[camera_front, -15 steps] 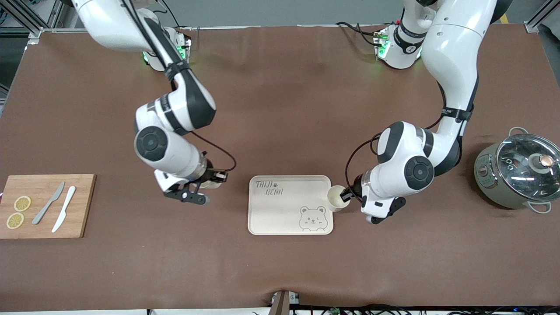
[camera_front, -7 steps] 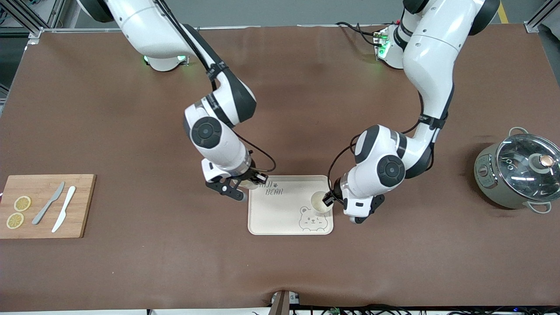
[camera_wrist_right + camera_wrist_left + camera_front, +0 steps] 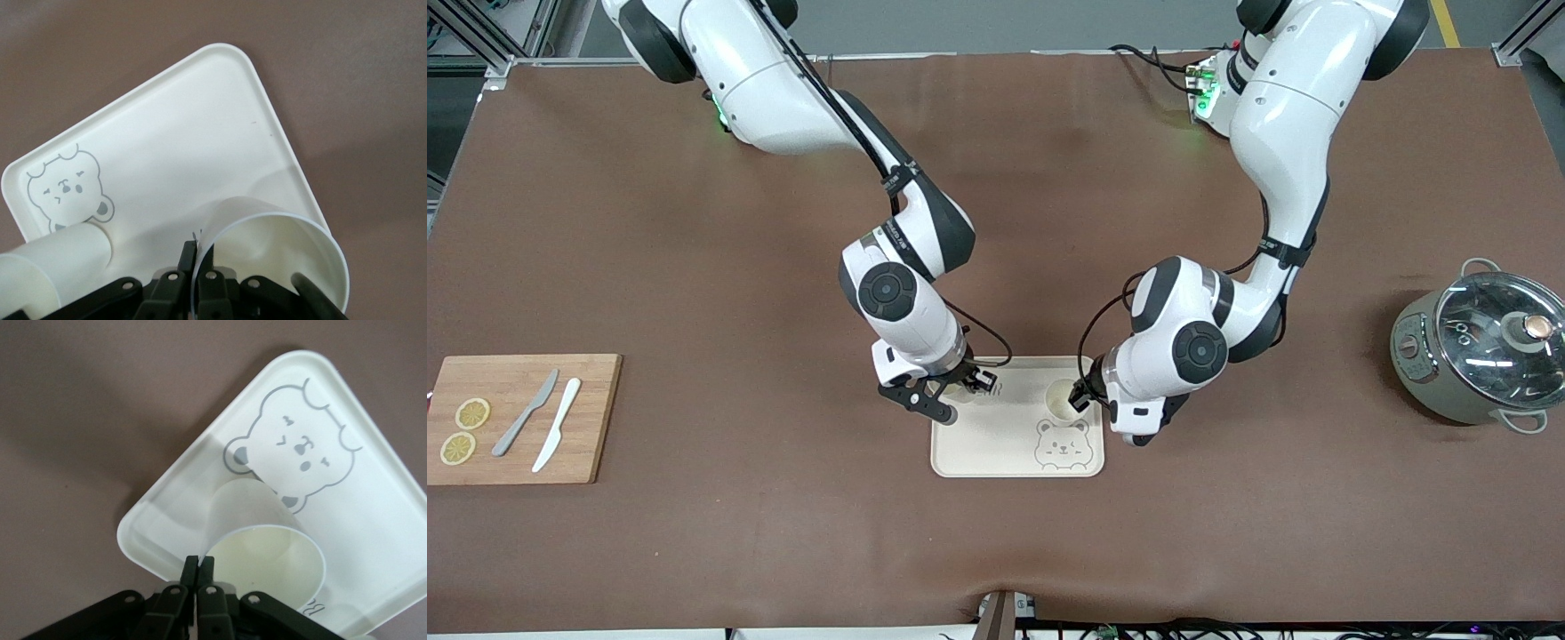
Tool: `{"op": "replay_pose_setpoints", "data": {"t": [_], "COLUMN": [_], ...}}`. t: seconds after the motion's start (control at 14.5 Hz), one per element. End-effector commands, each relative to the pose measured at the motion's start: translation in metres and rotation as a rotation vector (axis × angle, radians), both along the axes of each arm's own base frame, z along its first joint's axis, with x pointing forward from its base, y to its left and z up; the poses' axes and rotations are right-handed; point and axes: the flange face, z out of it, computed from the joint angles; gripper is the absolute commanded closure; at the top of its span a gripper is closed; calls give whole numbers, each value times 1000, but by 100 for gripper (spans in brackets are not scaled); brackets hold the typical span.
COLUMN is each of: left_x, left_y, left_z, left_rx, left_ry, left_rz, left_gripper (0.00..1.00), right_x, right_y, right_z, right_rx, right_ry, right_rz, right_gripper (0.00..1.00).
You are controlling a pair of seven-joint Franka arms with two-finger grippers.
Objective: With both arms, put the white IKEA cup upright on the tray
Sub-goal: 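Lower the right cup onto the tray while the left gripper lowers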
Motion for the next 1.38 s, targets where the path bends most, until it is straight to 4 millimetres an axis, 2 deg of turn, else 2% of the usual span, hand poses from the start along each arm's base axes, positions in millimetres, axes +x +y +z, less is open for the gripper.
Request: {"op": "replay_pose_setpoints", "data": {"t": [0.0, 0.21, 0.34, 0.41, 0.48, 0.55, 0.69, 0.76, 0.89, 0.96, 1.03, 1.1, 1.17, 1.31], "left_x": [-2, -6, -7, -7, -6, -6, -5, -5, -2, 0, 2, 5, 7, 14], "left_y": [-4, -6, -7, -7, -6, -5, -6, -5, -2, 0, 2, 6, 10, 21], "left_z": [0, -4, -5, -5, -5, -5, -4, -2, 4, 11, 19, 25, 30, 49], "left_rx": [-1, 13, 14, 13, 10, 7, 6, 7, 7, 3, -1, -2, -2, -10], "left_ry": [52, 62, 60, 58, 54, 49, 44, 42, 33, 24, 14, 4, -3, -32], "left_rz": [3, -13, -26, -32, -47, -63, -64, -64, -58, -56, -51, -46, -43, -39], "left_gripper": [100, 100, 100, 92, 70, 57, 9, 2, 0, 0, 0, 0, 0, 0], "right_x": [3, 2, -5, -5, -6, -6, -6, -6, -6, -6, -5, -4, -4, -3], "right_y": [10, 12, 24, 24, 25, 25, 25, 25, 25, 25, 23, 23, 22, 22], "right_z": [-8, -16, -26, -31, -33, -35, -37, -38, -40, -40, -40, -40, -40, -37], "right_rx": [-31, -51, -70, -76, -78, -76, -76, -77, -74, -74, -73, -74, -75, -74], "right_ry": [-41, -55, -75, -78, -79, -82, -81, -80, -82, -82, -81, -81, -82, -83], "right_rz": [16, 8, 12, 6, 7, 6, 1, -2, -1, -1, -5, -5, -4, -3], "right_gripper": [100, 100, 100, 100, 100, 100, 100, 100, 100, 93, 56, 14, 0, 0]}}
